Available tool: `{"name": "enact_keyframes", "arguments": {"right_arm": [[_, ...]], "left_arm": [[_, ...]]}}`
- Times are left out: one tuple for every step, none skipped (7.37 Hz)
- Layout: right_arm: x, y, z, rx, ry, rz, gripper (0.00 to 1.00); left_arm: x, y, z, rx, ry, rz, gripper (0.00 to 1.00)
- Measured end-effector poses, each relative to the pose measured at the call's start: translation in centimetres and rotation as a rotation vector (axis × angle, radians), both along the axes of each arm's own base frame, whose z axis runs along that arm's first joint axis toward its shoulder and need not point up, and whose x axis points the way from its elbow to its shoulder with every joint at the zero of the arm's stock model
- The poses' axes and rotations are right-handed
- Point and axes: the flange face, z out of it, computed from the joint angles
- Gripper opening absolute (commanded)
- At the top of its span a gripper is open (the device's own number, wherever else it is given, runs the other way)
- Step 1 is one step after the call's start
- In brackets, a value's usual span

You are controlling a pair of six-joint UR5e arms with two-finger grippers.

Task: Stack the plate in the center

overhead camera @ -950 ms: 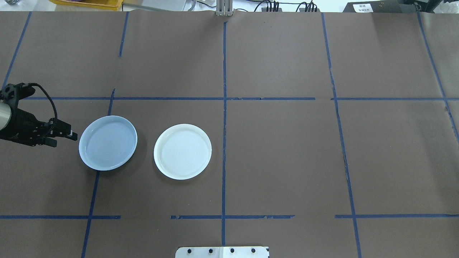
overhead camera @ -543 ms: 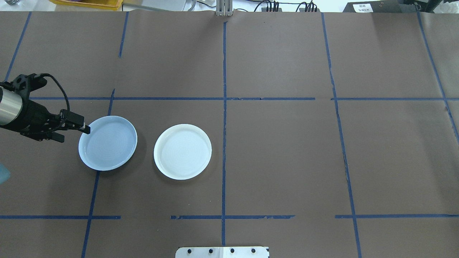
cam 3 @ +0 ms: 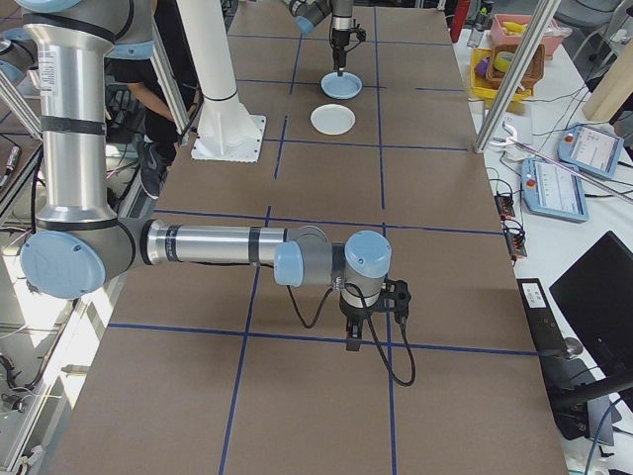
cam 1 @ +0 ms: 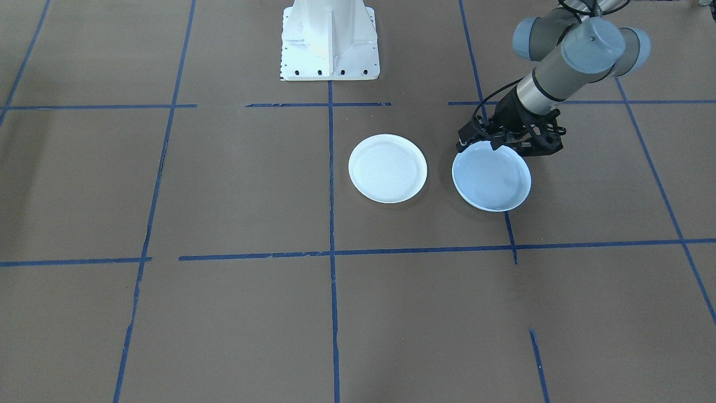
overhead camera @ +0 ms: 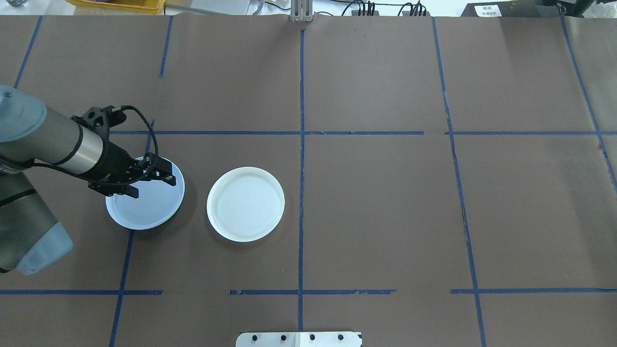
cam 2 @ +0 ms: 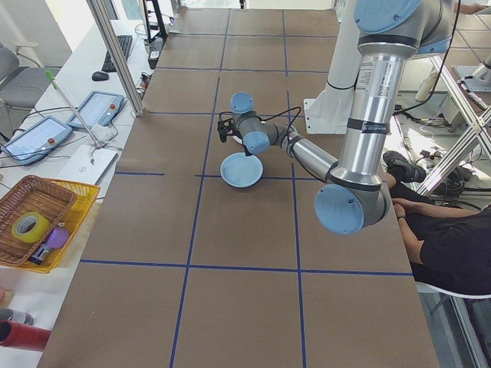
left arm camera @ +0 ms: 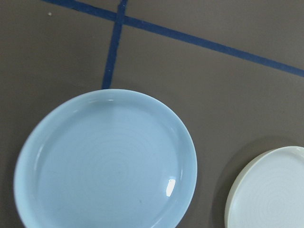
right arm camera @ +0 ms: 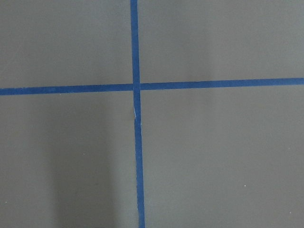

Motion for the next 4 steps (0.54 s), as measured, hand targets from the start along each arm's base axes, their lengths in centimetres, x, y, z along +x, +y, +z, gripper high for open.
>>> {"name": "enact_keyframes", "arguments": {"right_arm": [[0.0,0.0,0.0,0.000,0.000,0.000,1.00],[0.0,0.0,0.0,0.000,0.001,0.000,1.00],[0.0,0.0,0.0,0.000,0.001,0.000,1.00],[0.0,0.0,0.0,0.000,0.001,0.000,1.00]], "left_arm": [[2.6,0.5,-1.4,-0.015,-0.016,-0.002,0.99],[4.6,0.4,-2.4,-0.017,-0.038,-0.011,0.92],[6.3,0.5,-2.9,-0.014,-0.055,-0.016,0.89],[7.5,0.5,-3.1,-0.011,-0.066,-0.016,0.85]]}}
